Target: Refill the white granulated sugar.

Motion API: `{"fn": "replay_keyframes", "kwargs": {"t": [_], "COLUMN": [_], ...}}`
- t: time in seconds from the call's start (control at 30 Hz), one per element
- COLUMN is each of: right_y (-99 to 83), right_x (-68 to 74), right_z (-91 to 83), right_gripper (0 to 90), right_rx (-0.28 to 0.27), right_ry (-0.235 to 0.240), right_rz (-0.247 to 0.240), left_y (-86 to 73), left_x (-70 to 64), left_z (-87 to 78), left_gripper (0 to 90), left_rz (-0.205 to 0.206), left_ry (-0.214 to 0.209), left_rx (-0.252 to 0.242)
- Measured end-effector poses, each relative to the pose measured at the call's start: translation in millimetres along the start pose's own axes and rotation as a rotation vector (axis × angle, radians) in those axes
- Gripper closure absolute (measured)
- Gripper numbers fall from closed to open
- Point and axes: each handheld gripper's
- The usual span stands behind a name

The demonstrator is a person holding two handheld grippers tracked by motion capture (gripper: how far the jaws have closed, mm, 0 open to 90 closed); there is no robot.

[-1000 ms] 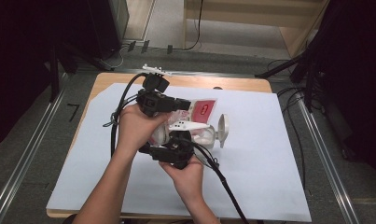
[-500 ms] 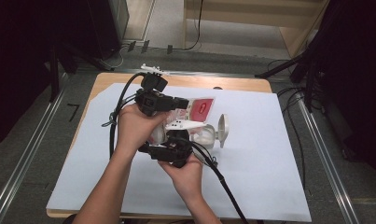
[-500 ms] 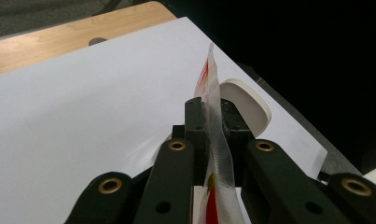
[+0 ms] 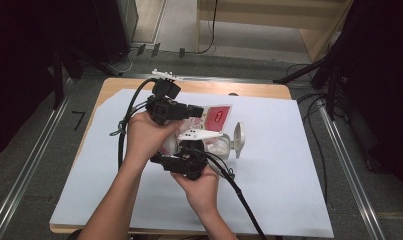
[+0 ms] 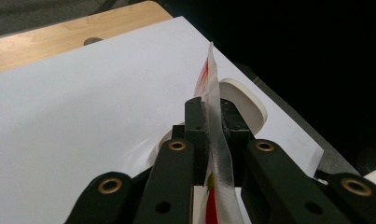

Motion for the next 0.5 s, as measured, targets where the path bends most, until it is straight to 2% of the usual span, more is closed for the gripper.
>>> {"fn": "replay_keyframes", "kwargs": {"t": [0.5], "right_y": [0.0], "right_x": [-0.2], "right_z": [-2.7], "right_gripper": [63.0], "right_rx": [-0.005], "right_ry": [0.019], "right_rz": [0.023], "left_y": [0.5], "left_x": [-1.9], "left_z": [0.6], "left_gripper": [84.7], "left_rz": [0.002], "left_ry": [-0.004], "left_rx": [-0.003]}}
Point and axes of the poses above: each handheld gripper's, and its own axes: z roughly forward along the jaws, y roughly out of its top, x roughly to its left, and after that the axes turned 15 degrees about z, right-handed
